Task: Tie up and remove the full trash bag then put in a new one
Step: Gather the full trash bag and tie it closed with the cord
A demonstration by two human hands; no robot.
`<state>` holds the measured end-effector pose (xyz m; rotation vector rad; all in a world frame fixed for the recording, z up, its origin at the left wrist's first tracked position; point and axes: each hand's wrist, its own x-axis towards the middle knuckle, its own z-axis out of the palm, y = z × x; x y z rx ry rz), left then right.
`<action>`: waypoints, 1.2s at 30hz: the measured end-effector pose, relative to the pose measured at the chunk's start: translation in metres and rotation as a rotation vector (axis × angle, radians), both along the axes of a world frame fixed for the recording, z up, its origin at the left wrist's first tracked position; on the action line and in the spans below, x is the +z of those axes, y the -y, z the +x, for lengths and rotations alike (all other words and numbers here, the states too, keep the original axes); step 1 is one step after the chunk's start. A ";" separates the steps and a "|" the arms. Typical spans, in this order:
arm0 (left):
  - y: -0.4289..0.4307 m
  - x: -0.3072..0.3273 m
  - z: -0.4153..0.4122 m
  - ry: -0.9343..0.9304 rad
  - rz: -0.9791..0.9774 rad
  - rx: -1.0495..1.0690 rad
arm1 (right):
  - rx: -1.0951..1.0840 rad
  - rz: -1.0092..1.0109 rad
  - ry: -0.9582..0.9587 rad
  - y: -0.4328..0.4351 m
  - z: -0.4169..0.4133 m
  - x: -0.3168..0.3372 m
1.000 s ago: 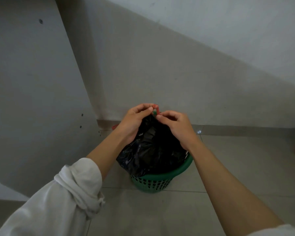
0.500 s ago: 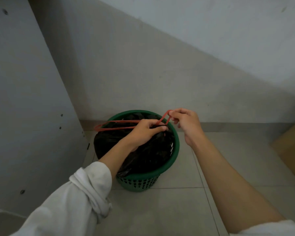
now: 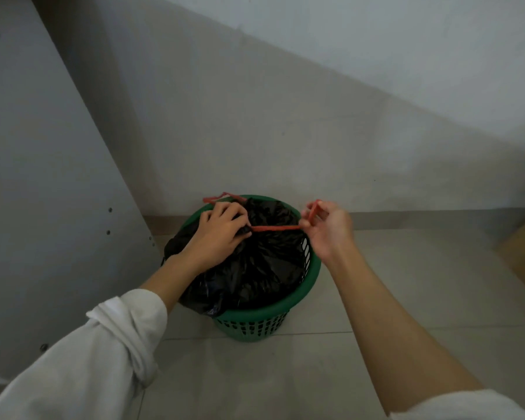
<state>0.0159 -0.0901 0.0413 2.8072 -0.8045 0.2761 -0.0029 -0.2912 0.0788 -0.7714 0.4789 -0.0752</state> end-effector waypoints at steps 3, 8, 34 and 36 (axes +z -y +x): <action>-0.006 -0.008 0.000 0.038 0.063 -0.036 | 0.308 -0.646 0.128 -0.011 -0.005 -0.008; 0.000 -0.004 0.000 0.140 0.073 -0.125 | 0.600 -1.811 0.388 -0.020 0.000 -0.036; -0.009 0.011 0.024 0.054 -0.181 -0.044 | 0.363 -1.117 0.278 0.018 -0.024 0.009; -0.004 0.008 0.012 0.118 -0.188 -0.067 | 0.374 -1.357 0.143 0.030 -0.015 -0.012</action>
